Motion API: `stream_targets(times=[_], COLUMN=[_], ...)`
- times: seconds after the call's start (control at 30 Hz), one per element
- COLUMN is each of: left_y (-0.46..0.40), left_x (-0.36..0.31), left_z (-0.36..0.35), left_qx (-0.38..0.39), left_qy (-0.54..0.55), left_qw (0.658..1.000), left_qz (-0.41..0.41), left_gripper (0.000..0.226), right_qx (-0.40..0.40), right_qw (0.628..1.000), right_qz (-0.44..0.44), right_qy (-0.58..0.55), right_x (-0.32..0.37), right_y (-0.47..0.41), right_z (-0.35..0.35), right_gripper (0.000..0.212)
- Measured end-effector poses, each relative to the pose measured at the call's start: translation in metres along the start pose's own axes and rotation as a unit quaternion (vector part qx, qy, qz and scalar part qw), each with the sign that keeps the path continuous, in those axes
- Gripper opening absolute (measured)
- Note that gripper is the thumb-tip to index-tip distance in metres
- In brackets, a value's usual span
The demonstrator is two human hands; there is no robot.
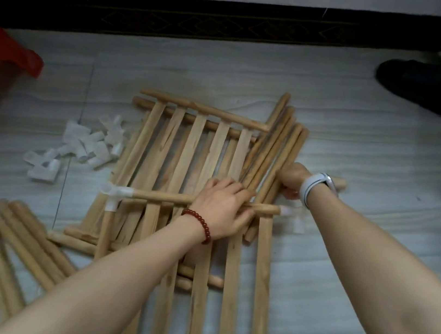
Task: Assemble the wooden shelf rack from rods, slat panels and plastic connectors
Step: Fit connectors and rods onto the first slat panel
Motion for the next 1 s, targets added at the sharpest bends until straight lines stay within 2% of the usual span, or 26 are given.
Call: stream_targets(times=[0.03, 0.1, 0.17, 0.3, 0.37, 0.43, 0.5, 0.57, 0.63, 0.67, 0.73, 0.87, 1.0], left_y=[-0.005, -0.010, -0.013, -0.010, -0.005, 0.000, 0.007, 0.015, 0.026, 0.031, 0.046, 0.086, 0.148], left_x=[-0.003, -0.005, -0.007, -0.009, -0.009, -0.008, -0.008, -0.011, -0.017, -0.020, -0.031, -0.057, -0.086], left_z=[-0.006, -0.015, -0.017, -0.007, 0.002, 0.013, 0.026, 0.043, 0.066, 0.077, 0.109, 0.168, 0.203], left_qx=[0.033, 0.082, 0.088, 0.082, 0.070, 0.059, 0.055, 0.045, 0.024, 0.012, -0.021, -0.107, -0.187], left_qy=[0.001, -0.007, -0.011, 0.029, 0.034, 0.038, 0.051, 0.073, 0.092, 0.097, 0.101, 0.133, 0.216], left_qw=[0.999, 0.997, 0.996, 0.996, 0.997, 0.997, 0.997, 0.995, 0.994, 0.994, 0.994, 0.985, 0.958], left_qz=[0.000, 0.014, 0.021, 0.024, 0.024, 0.027, 0.038, 0.049, 0.048, 0.045, 0.036, 0.020, 0.012], left_gripper=[0.045, 0.044, 0.040, 0.031, 0.030, 0.030, 0.028, 0.024, 0.019, 0.018, 0.017, 0.021, 0.024], right_qx=[0.010, 0.036, 0.049, 0.007, -0.025, -0.072, -0.133, -0.176, -0.185, -0.175, -0.134, -0.040, -0.024], right_qw=[1.000, 0.999, 0.998, 0.998, 0.998, 0.984, 0.966, 0.949, 0.938, 0.936, 0.944, 0.973, 0.965], right_qz=[0.002, 0.014, 0.017, 0.002, 0.010, 0.042, 0.079, 0.119, 0.157, 0.170, 0.192, 0.207, 0.261], right_qy=[0.001, 0.004, 0.024, 0.061, -0.051, -0.160, -0.205, -0.231, -0.248, -0.253, -0.232, -0.094, 0.000], right_x=[0.000, 0.004, 0.007, -0.001, -0.009, -0.012, -0.016, -0.022, -0.026, -0.028, -0.029, -0.024, -0.021], right_y=[-0.005, -0.006, -0.007, -0.006, -0.004, 0.008, 0.024, 0.048, 0.078, 0.091, 0.128, 0.204, 0.288], right_z=[-0.003, -0.007, -0.010, 0.005, 0.020, 0.035, 0.048, 0.055, 0.058, 0.057, 0.054, 0.045, 0.032], right_gripper=[0.016, 0.032, 0.039, 0.030, 0.028, 0.031, 0.032, 0.019, 0.001, 0.008, 0.014, 0.010, 0.013])
Point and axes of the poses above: each hand's wrist, its own y-axis away from the middle knuckle, its own z-axis out of the back of the hand, x = y × z, the point moved 3 cm from there along -y, towards the middle knuckle, and after that the axes turned 8 degrees about x, right-handed, at the moved point
